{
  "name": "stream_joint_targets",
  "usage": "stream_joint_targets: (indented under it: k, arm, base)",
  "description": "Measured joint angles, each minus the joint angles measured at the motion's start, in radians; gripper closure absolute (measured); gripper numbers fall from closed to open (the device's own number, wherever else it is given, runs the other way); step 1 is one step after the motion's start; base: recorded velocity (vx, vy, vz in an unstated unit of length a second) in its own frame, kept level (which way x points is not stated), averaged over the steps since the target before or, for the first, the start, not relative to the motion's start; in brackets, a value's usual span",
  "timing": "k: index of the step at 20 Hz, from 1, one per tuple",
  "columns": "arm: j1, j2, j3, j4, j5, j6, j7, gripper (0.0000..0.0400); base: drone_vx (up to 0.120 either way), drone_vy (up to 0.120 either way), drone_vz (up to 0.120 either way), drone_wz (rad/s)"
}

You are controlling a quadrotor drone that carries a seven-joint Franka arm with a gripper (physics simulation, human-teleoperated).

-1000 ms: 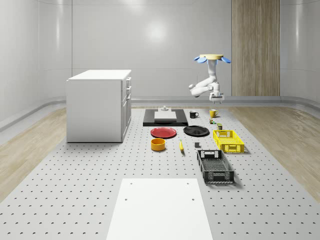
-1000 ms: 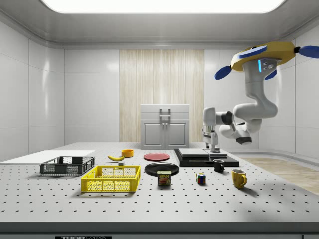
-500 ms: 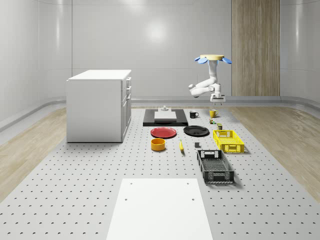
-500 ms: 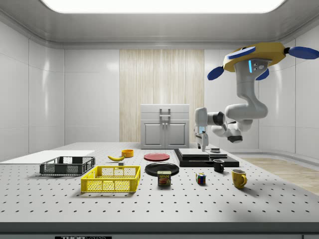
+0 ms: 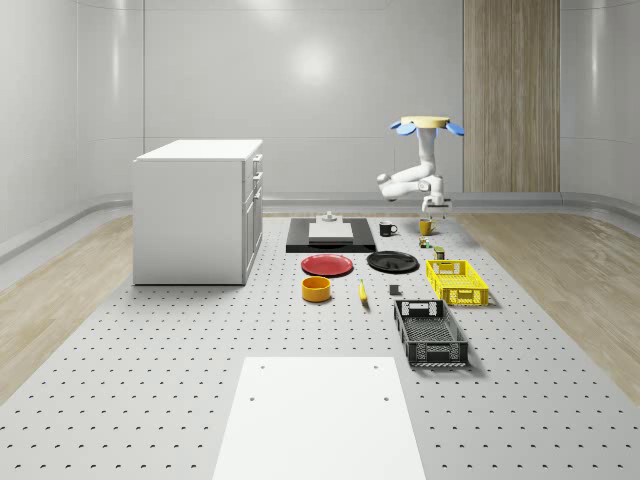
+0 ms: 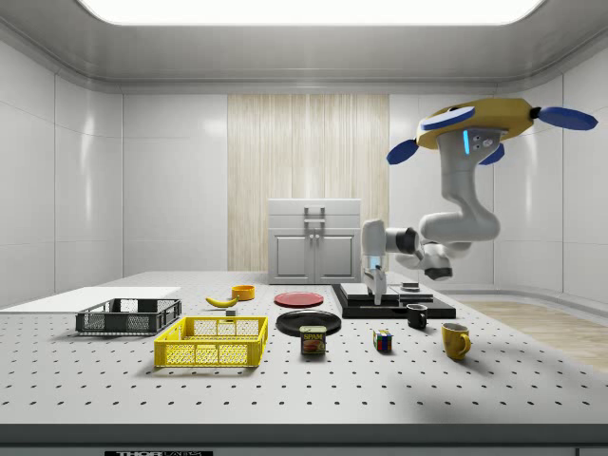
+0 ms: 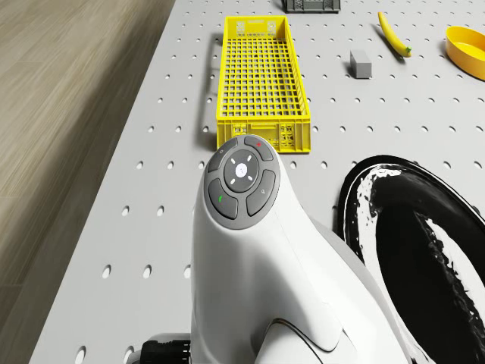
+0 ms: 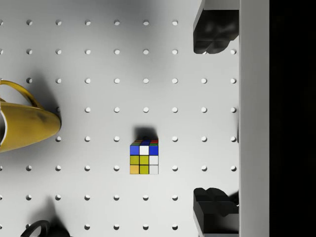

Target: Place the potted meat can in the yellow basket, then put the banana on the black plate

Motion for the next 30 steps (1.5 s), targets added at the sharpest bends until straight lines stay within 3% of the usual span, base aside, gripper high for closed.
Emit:
stream_joint_targets:
  k: [8,14,23,30]
  arm:
    - [-0.013,-0.038,0.012,0.003,0.02,0.035,0.012,0.0]
    - [-0.021,-0.065,0.019,0.005,0.034,0.06,0.02,0.0]
    - [-0.032,-0.103,0.029,0.007,0.052,0.095,0.03,0.0]
    - [-0.04,-0.131,0.036,0.009,0.065,0.12,0.037,0.0]
  base:
    - [0.12,-0.055,-0.115,0.0]
    - [0.12,0.0,0.0,0.0]
    - [0.12,0.0,-0.12,0.0]
    - [0.12,-0.063,0.0,0.0]
